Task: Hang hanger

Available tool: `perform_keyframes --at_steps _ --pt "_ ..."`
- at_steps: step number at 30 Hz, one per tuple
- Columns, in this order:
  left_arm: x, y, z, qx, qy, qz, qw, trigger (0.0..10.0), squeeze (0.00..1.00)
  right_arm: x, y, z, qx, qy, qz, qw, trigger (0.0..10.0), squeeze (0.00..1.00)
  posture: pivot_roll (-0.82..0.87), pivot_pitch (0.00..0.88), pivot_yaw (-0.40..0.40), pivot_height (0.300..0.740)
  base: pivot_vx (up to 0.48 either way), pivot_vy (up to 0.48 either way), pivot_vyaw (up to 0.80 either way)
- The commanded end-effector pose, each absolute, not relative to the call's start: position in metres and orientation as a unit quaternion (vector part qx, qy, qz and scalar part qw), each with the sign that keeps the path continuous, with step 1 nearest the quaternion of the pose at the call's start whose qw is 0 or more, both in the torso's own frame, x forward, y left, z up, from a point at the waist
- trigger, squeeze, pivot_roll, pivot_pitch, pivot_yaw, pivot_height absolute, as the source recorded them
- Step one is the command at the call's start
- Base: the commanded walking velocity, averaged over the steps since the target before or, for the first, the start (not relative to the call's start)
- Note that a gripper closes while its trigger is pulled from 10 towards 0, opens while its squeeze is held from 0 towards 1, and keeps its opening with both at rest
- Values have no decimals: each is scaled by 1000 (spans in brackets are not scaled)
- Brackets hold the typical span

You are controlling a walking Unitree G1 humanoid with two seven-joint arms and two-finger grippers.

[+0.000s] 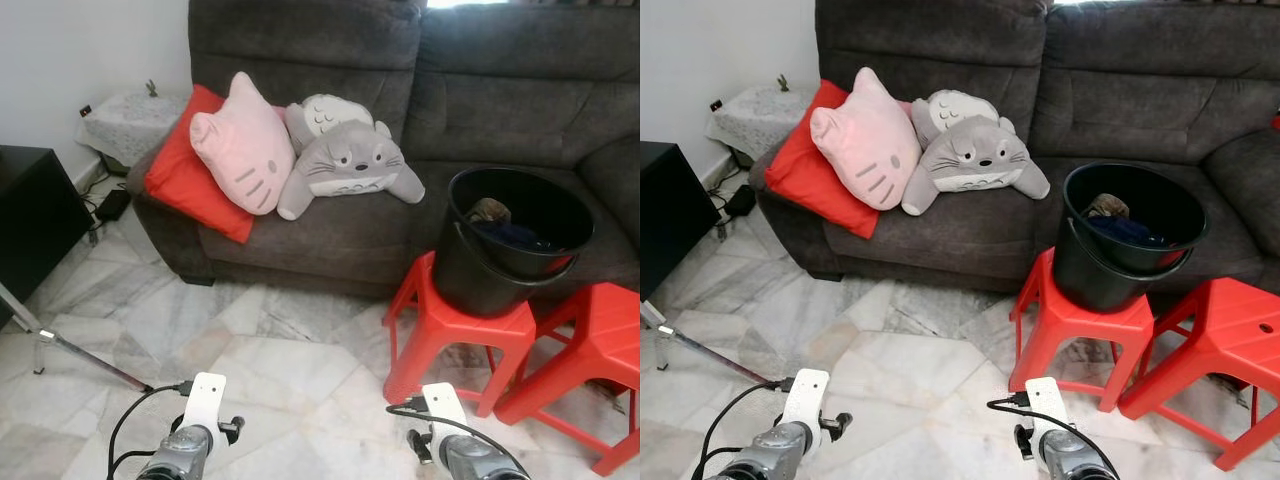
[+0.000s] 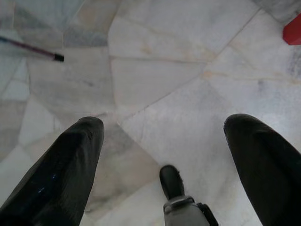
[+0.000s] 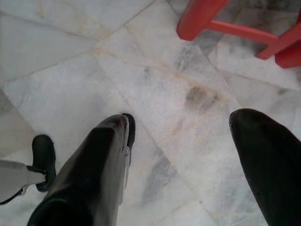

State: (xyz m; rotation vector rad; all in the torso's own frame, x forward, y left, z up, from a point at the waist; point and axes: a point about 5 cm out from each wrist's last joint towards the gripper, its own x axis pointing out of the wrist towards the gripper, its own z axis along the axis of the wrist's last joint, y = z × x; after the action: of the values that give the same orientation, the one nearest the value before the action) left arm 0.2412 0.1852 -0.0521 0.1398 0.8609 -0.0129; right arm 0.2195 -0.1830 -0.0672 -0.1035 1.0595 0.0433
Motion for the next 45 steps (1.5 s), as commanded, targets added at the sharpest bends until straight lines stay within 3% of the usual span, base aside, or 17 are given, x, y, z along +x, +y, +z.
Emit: perform_keyframes --at_steps 1,12,29,37,45 --pt "236 188 -56 74 430 -6 900 10000 0 218 -181 -68 -37 502 15 864 10000 0 -51 0 -24 740 0 0 0" --pt "234 188 -56 104 433 -30 895 10000 0 214 -181 -71 -35 506 12 862 10000 0 -40 0 -24 740 0 0 0" --pt "227 186 -62 80 437 -13 896 10000 0 207 -185 -74 -36 517 4 855 10000 0 -27 0 -25 740 0 -256 0" --pt "225 188 -62 86 438 -18 895 10000 0 205 -182 -75 -37 520 11 853 10000 0 -25 0 -18 740 0 -263 -660" --pt "232 191 -58 94 432 -23 896 10000 0 213 -178 -72 -29 504 10 863 10000 0 -32 0 -11 740 0 -261 0"
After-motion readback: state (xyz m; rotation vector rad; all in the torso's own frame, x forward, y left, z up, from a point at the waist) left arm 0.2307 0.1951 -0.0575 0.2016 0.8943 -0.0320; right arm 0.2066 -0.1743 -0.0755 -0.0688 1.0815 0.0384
